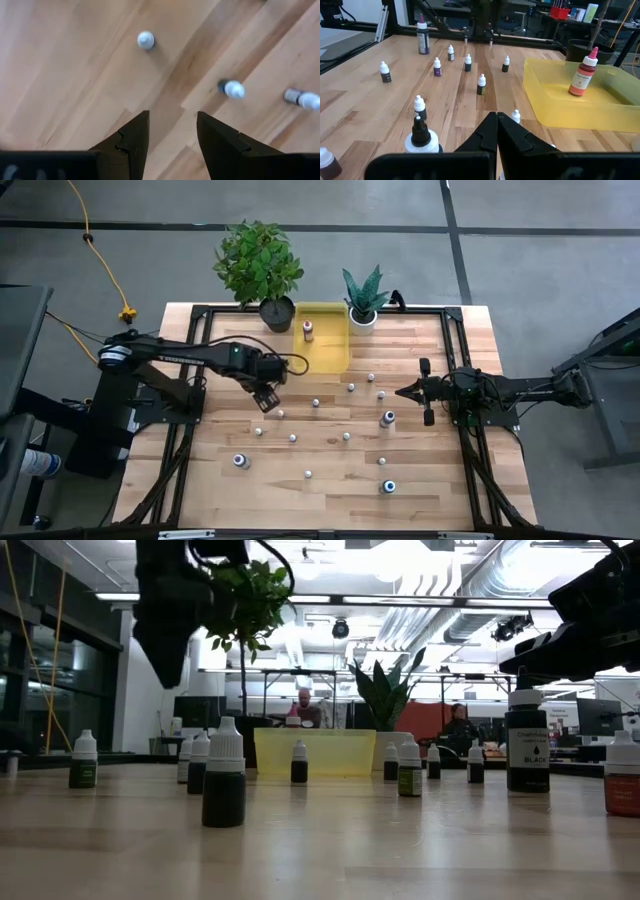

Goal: Pick & Place food coloring
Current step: Put the small red food coloring bottle into the yellow bin

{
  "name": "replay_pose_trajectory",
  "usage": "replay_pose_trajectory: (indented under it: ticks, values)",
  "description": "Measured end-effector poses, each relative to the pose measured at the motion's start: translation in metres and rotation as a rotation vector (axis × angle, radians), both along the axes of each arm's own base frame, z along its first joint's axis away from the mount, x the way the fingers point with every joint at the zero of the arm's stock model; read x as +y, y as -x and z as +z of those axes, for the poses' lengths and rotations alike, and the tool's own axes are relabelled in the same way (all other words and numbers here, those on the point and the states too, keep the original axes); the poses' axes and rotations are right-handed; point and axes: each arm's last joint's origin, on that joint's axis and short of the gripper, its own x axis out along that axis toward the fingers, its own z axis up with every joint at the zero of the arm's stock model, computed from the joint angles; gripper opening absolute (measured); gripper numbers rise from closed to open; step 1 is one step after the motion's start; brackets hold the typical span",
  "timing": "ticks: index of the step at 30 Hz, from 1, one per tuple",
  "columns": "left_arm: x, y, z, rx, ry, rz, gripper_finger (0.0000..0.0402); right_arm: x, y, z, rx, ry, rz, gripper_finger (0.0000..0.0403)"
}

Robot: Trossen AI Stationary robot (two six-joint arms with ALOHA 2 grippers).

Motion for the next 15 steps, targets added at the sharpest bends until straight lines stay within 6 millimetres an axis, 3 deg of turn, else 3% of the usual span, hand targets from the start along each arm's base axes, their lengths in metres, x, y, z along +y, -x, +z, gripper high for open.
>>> replay_pose_trajectory:
  ticks: [15]
  values:
    - [0.047,-0.028,-0.039,0.035,0.013,0.032,0.0156,0.000,0.000,0.000,0.000,0.000,0.000,0.0000]
